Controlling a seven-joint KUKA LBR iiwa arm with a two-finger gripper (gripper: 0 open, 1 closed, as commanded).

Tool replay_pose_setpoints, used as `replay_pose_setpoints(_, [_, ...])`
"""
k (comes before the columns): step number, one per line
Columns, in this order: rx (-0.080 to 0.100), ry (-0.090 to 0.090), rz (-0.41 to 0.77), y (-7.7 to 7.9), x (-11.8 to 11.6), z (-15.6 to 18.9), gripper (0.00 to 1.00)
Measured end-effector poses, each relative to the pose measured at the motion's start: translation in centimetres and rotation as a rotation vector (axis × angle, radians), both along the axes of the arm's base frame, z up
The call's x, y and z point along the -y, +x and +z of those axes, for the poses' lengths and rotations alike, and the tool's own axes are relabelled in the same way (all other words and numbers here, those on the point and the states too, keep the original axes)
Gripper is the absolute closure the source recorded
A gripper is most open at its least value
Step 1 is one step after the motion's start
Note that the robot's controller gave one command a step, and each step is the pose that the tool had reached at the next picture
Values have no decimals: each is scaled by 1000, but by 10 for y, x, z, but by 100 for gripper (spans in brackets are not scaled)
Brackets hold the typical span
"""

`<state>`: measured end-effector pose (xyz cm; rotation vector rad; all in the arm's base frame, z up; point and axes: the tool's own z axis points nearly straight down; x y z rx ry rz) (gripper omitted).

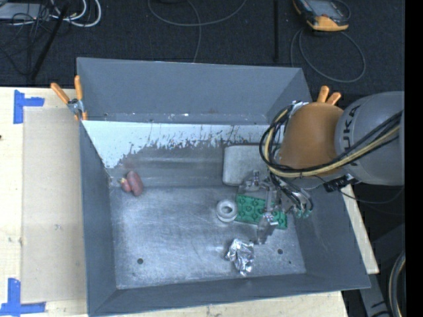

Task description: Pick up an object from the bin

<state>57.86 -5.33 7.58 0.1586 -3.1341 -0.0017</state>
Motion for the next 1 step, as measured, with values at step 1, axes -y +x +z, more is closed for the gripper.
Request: replay_pose_setpoints(1, [13, -1, 1, 3, 0, 3, 100])
